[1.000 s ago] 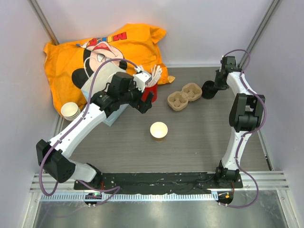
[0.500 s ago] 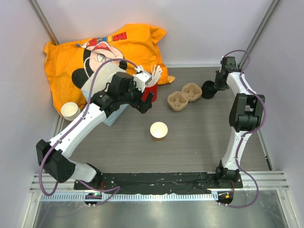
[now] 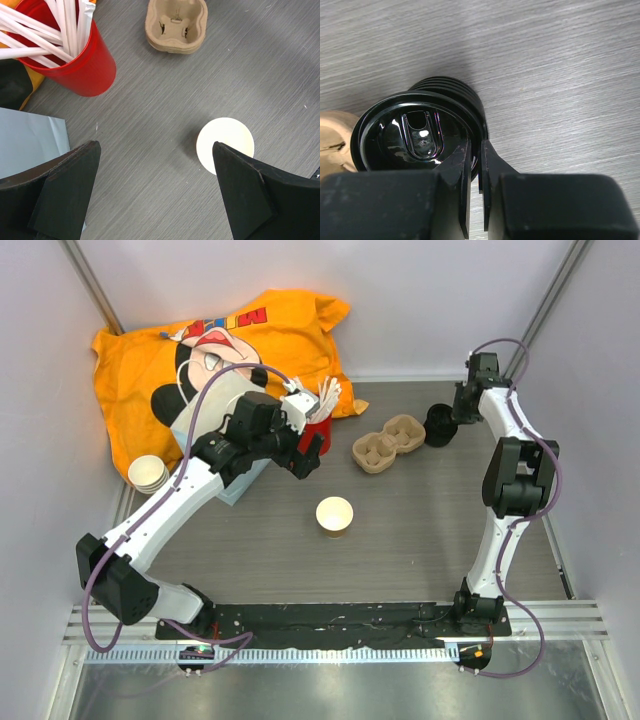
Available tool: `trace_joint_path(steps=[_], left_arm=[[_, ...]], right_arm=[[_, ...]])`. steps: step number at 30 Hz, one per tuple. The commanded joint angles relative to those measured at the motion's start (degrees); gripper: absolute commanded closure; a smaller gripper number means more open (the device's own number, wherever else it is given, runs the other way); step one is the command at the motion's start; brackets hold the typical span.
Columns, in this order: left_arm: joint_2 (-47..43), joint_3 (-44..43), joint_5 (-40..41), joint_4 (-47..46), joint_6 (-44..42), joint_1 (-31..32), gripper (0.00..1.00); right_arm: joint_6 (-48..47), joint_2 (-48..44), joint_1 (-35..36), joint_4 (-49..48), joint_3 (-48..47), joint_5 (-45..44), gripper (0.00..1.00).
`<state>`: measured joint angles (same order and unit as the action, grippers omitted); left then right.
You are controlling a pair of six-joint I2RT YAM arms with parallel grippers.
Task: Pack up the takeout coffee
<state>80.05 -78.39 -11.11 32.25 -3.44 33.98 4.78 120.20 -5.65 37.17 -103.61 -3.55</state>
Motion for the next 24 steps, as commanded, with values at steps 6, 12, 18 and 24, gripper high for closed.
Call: trace_joint_path(steps=[6, 12, 18, 24], left_arm=[[-1.6, -2.1, 1.4, -0.8, -9.3, -0.3, 0.00], [-0.3, -3.0, 5.3, -2.1, -21.7, 1.3, 0.00], [1.0, -1.2, 14.4, -5.4, -36.3, 7.8, 0.00], [0.6, -4.8, 21.9, -0.9, -45.6, 10.7, 0.00]], right_arm=[[-0.6, -7.6, -0.2, 6.7, -6.5, 5.2, 0.93], [-4.2, -12.0, 0.2, 14.6, -7.7, 10.1, 0.93], [-10.0, -17.4, 2.9, 22.4, -7.0, 17.3, 0.92], [-13.6, -20.0, 8.9, 26.3, -4.9, 19.7, 0.92]])
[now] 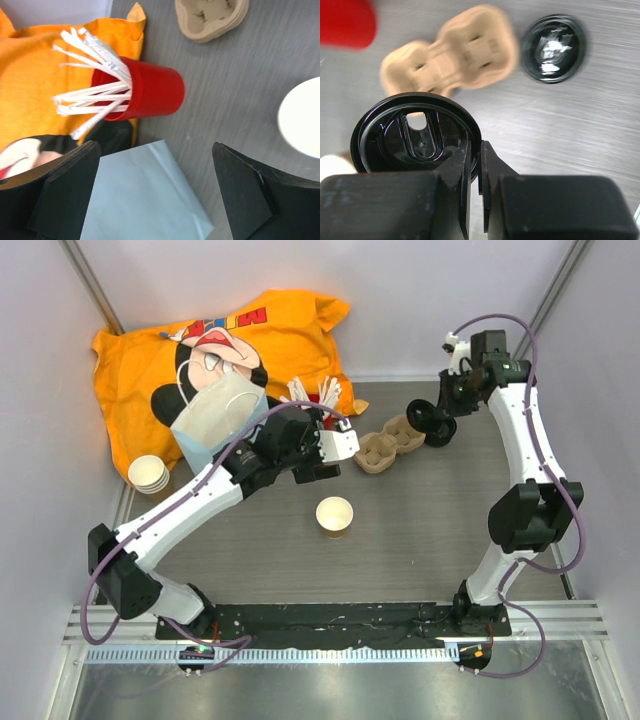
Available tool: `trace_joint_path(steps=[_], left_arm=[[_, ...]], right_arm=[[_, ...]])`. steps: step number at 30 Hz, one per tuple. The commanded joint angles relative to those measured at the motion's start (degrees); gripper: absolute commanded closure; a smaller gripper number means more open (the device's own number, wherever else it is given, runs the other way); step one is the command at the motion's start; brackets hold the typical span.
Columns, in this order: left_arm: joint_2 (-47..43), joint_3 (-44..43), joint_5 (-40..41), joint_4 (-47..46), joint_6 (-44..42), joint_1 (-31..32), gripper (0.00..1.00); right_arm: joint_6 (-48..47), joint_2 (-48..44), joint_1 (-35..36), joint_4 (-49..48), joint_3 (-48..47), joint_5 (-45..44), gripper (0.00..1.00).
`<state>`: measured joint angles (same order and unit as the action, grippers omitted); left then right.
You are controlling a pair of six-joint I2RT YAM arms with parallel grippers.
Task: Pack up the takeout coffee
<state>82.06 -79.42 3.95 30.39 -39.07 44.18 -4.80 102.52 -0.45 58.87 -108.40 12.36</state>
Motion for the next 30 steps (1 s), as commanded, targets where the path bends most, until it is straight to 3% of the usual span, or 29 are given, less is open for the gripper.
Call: trace_joint_path(steps=[1, 3, 6, 8, 12, 22, 30], left_arm=[[-2.4, -3.9, 7.1, 1.3, -14.6, 1.5, 0.00], [-3.8, -4.3, 6.9, 2.6, -20.0, 2.8, 0.00], [-8.8, -0.9, -1.4, 0.5, -32.7, 4.0, 0.00], [-12.4, 4.7, -7.0, -6.4, -41.6, 5.2, 0.00], [-12.3, 9.4, -13.8, -11.1, -49.1, 6.2, 0.00], [1.3, 2.9, -21.3, -12.4, -45.7, 10.2, 0.02], [8.5, -2.0, -22.8, -15.4, -45.0, 12.3, 0.03]], right_arm=[[-4.2, -2.2, 4.3, 5.0, -0.7, 4.1, 0.92], [-4.9, -1.7, 5.4, 6.6, -2.2, 6.3, 0.92], [-5.6, -1.9, 6.3, 8.0, -2.3, 8.6, 0.92], [-6.5, -2.5, 6.8, 8.2, -1.6, 8.9, 0.91], [-8.3, -4.5, 7.5, 9.8, 0.7, 10.1, 0.90], [-10.1, -8.9, 10.4, 11.5, 5.8, 10.0, 0.89], [-10.2, -12.1, 11.5, 9.8, 11.7, 9.0, 0.89]])
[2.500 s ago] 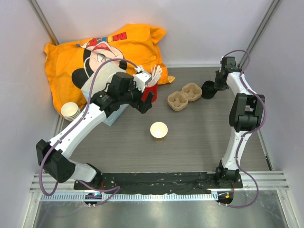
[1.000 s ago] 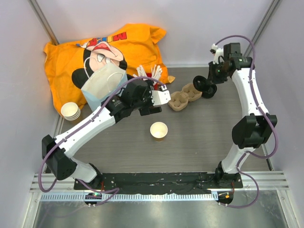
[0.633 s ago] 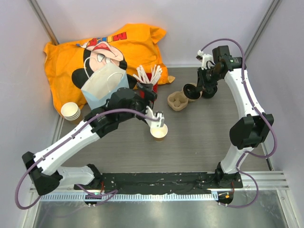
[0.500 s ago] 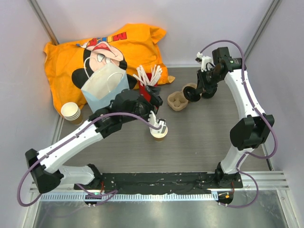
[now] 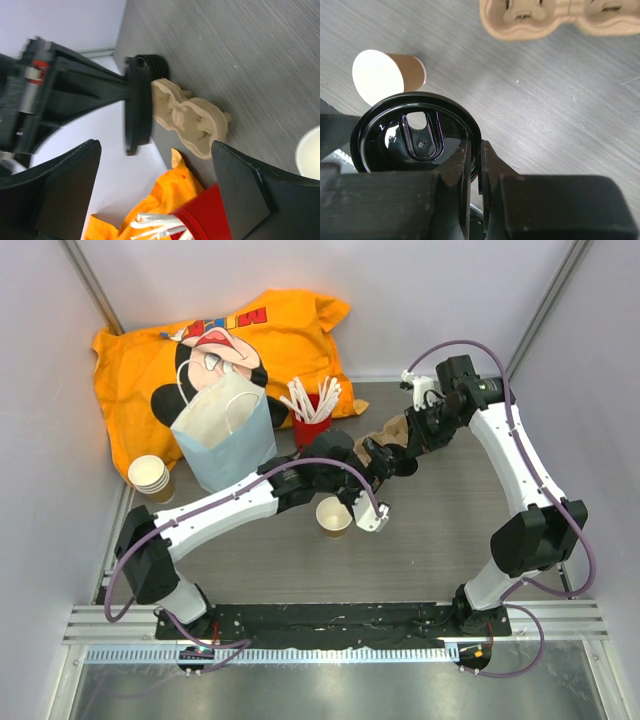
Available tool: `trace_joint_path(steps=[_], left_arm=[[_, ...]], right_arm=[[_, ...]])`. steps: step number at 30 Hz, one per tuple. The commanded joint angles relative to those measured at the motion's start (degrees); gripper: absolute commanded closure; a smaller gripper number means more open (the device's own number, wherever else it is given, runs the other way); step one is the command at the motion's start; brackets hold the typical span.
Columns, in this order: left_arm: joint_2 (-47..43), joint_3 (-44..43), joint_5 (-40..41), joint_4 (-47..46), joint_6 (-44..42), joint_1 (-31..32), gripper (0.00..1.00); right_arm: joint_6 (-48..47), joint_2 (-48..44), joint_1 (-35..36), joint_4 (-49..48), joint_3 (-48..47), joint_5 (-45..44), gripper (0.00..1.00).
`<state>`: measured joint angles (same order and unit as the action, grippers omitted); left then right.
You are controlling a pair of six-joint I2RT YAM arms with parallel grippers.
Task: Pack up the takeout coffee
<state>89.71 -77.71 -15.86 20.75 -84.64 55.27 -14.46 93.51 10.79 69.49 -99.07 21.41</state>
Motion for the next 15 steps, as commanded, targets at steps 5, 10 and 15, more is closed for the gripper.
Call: trace_joint_path(steps=[5, 10, 15], left_arm=[[2.5, -3.4, -2.1, -8.7, 0.5, 2.4, 0.05], [2.9, -1.4, -1.8, -8.6, -1.2, 3.1, 0.11], [3.6, -1.1, -1.3, -9.1, 0.0, 3.4, 0.26]], right_arm=[[-1.5, -4.5, 0.3, -1.6, 4.9, 0.6, 0.89], [-1.9, -6.3, 0.3, -1.4, 5.5, 1.6, 0.89], [-2.0, -7.3, 0.3, -1.0, 6.2, 2.8, 0.89]])
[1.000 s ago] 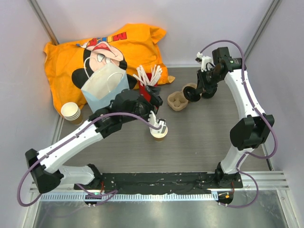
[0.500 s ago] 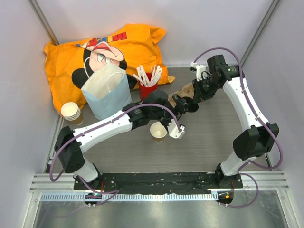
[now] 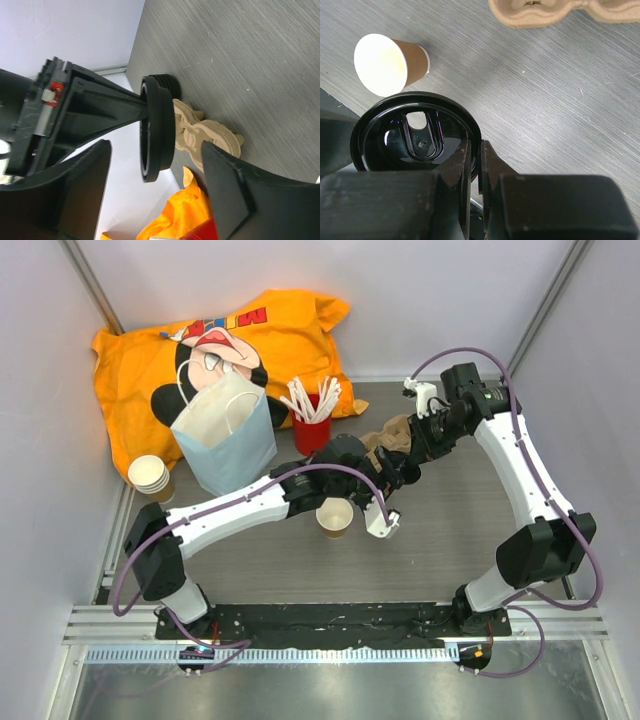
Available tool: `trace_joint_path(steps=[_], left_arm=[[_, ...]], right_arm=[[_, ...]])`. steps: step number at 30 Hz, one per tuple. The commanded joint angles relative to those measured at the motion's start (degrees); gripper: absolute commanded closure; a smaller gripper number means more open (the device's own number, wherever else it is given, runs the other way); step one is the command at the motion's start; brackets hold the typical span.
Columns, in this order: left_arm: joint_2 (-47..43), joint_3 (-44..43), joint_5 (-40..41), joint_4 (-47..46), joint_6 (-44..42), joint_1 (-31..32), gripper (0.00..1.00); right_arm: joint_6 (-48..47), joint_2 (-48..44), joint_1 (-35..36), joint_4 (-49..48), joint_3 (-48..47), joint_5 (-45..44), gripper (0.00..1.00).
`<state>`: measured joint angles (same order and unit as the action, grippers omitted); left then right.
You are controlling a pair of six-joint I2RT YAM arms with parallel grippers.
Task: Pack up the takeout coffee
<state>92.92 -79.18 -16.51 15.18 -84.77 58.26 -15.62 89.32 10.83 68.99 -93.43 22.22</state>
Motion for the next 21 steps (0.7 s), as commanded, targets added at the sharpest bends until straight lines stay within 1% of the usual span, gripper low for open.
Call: trace_joint_path(steps=[1, 4, 6, 7, 9, 10, 12, 13, 16, 17, 18, 19, 20, 21], left_arm=[[0.5, 0.3, -0.3, -3.8, 0.1, 0.4, 0.33], [0.7, 0.5, 0.2, -4.9, 0.5, 0.4, 0.43], [0.8, 0.7, 0.2, -5.4, 0.7, 0.4, 0.47], [0.8, 0.7, 0.3, -5.5, 0.7, 0.4, 0.53], [0.9, 0.8, 0.5, -5.9, 0.7, 0.5, 0.60], [0.9, 0.7, 0.4, -6.0, 0.8, 0.4, 0.66], [0.9, 0.8, 0.9, -6.2, 1.0, 0.5, 0.71], [1.0, 0.8, 1.0, -6.2, 1.1, 0.5, 0.76], [0.8, 0.8, 1.9, -6.2, 1.7, 1.0, 0.86], [0.6, 0.8, 2.4, -6.2, 2.5, 1.3, 0.87], [0.4, 0.8, 2.8, -6.0, 3.1, 1.5, 0.88], [0.3, 0.7, 3.3, -5.8, 3.7, 1.7, 0.91], [0.1, 0.3, 4.0, -5.4, 4.5, 2.1, 0.92], [0.1, -0.4, 5.8, -3.9, 7.6, 2.4, 0.93]], right_arm=[[-0.9, -3.2, 0.2, -0.3, 0.6, 2.0, 0.89], [-1.0, -4.0, 0.2, -0.3, 1.1, 2.4, 0.89], [-0.8, -4.4, 0.2, -0.3, 1.5, 2.7, 0.89], [-0.8, -4.6, 0.2, -0.3, 1.7, 2.8, 0.89], [-0.8, -4.8, 0.2, -0.3, 1.9, 3.2, 0.89], [-0.8, -4.8, 0.2, -0.3, 2.1, 3.2, 0.89], [-0.7, -4.9, 0.2, -0.3, 2.0, 3.3, 0.89], [-0.6, -4.9, 0.2, -0.3, 2.0, 3.3, 0.89], [-0.6, -5.1, 0.2, -0.1, 1.6, 3.3, 0.89], [-0.5, -5.2, 0.2, -0.1, 1.4, 3.3, 0.88], [-0.5, -5.2, 0.2, 0.0, 1.1, 3.2, 0.84], [-0.6, -5.4, 0.2, 0.0, 0.8, 2.4, 0.77], [-0.5, -5.5, 0.2, -0.3, 0.5, 1.8, 0.70], [-0.6, -5.7, 0.2, -0.4, -0.3, 1.0, 0.55]])
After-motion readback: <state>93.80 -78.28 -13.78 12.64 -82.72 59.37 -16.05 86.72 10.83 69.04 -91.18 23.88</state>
